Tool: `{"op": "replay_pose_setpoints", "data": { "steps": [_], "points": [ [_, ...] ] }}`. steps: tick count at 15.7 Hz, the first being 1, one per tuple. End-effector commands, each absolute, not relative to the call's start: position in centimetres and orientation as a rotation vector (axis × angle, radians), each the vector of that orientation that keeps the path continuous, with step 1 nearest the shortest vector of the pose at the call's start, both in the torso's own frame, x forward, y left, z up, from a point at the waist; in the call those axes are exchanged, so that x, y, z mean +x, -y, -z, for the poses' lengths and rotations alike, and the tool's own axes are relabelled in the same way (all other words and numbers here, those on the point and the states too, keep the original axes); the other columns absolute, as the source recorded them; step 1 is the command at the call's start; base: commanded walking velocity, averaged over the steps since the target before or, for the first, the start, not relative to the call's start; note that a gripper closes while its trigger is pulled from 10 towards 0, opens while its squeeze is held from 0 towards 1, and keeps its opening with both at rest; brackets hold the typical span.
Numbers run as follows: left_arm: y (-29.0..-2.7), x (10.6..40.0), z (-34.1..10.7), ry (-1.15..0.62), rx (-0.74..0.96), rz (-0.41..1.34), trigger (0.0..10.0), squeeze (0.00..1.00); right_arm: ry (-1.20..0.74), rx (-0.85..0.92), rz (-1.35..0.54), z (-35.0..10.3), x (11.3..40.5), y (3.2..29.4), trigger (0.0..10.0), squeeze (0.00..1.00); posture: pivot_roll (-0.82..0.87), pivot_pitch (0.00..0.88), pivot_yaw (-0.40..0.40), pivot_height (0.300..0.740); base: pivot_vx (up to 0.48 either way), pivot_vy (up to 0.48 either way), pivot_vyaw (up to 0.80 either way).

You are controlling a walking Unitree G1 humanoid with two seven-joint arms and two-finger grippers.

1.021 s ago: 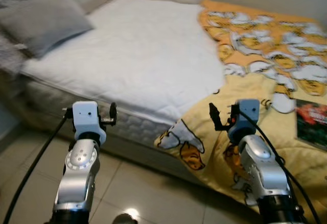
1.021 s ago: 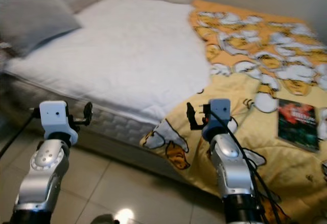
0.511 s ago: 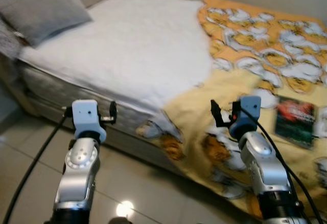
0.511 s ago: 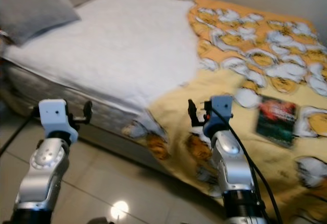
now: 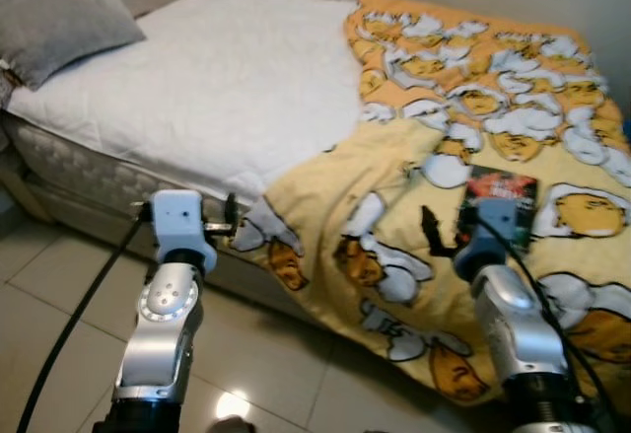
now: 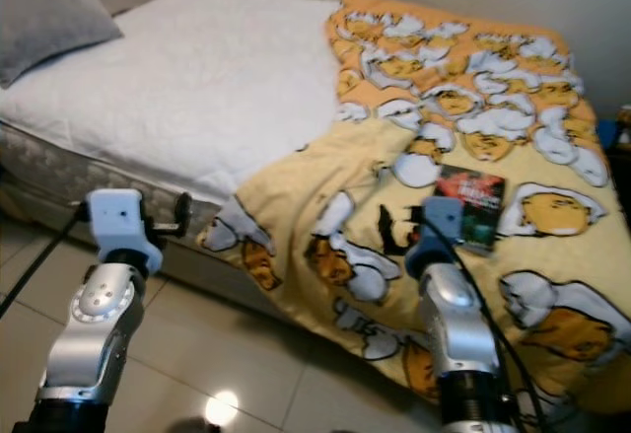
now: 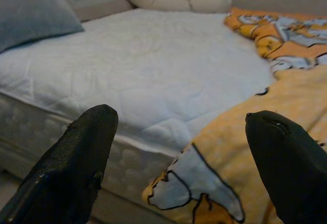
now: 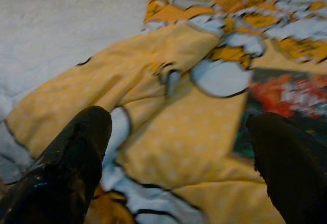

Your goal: Clean up the room

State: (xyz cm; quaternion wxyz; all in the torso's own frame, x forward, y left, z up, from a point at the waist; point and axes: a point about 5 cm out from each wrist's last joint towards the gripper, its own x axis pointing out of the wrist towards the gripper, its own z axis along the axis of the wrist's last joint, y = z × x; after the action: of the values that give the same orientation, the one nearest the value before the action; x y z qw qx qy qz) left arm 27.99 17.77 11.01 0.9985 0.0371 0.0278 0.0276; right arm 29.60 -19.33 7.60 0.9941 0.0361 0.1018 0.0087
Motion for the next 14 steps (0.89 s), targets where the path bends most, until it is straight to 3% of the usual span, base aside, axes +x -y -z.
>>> {"op": "replay_pose_setpoints", "data": {
  "steps": [1, 5, 7, 14],
  "points": [
    [-18.4, 28.0, -11.2, -0.063, 0.097, -0.056, 10.0, 0.93, -0.191, 0.074, -0.036, -7.8, 29.9, 18.7, 10.0, 0.0, 0.07, 0.017, -0.011, 0.74, 0.0, -0.326, 0.0],
    [-18.6, 28.6, -12.0, -0.062, 0.13, -0.018, 10.0, 0.93, -0.176, 0.1, -0.049, -7.7, 29.7, 17.6, 10.0, 0.0, 0.09, 0.022, 0.05, 0.74, 0.0, -0.325, 0.0],
    [-18.8, 29.2, -13.3, -0.043, 0.152, 0.003, 10.0, 0.93, -0.13, 0.093, -0.09, -8.3, 29.6, 16.5, 10.0, 0.0, 0.12, 0.018, 0.114, 0.74, 0.0, -0.326, 0.8],
    [-18.0, 28.6, -11.4, -0.078, 0.117, 0.002, 10.0, 0.93, -0.156, 0.118, -0.049, -7.5, 28.2, 17.6, 10.0, 0.0, 0.07, 0.032, 0.061, 0.74, 0.0, -0.321, 0.08]
  ]
}}
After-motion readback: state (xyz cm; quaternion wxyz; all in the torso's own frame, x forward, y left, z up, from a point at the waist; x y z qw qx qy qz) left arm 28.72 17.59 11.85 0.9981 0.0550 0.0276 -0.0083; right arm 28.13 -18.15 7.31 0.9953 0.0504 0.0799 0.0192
